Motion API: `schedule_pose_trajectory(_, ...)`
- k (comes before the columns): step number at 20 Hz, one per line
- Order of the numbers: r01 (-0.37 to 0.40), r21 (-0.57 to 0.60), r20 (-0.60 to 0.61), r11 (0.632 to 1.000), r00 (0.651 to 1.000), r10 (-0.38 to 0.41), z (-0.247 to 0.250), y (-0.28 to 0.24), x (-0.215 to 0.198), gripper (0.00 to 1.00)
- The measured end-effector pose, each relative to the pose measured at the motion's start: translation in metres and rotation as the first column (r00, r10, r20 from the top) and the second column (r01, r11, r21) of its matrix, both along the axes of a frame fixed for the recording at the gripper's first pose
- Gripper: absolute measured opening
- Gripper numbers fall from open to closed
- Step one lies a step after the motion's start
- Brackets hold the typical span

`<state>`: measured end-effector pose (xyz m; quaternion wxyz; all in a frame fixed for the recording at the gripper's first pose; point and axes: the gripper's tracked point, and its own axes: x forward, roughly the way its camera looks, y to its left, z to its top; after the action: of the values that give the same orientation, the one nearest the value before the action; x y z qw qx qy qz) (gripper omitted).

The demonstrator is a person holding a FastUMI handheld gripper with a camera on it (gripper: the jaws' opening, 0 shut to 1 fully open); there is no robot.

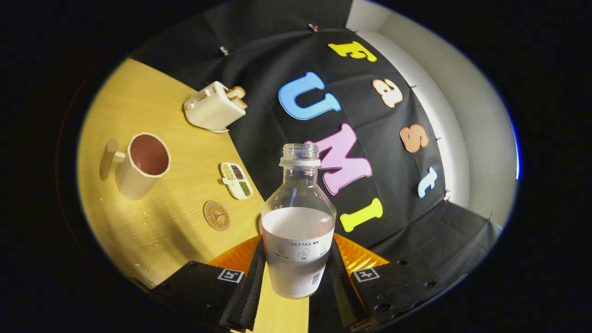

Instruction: Take the bottle from table, then pour the juice into the cup, finally place the bottle on the coaster

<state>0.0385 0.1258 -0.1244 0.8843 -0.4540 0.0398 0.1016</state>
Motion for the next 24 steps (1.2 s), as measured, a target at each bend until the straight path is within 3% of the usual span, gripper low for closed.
schedule_pose_trajectory(10,-0.088,-0.262,-0.043,0.961,0.996,0.08,-0.033,0.039,0.003,0.7)
schedule_pose_trajectory(24,-0.18,-0.428,-0.127,0.886,0.982,0.138,-0.07,0.074,0.007,0.7)
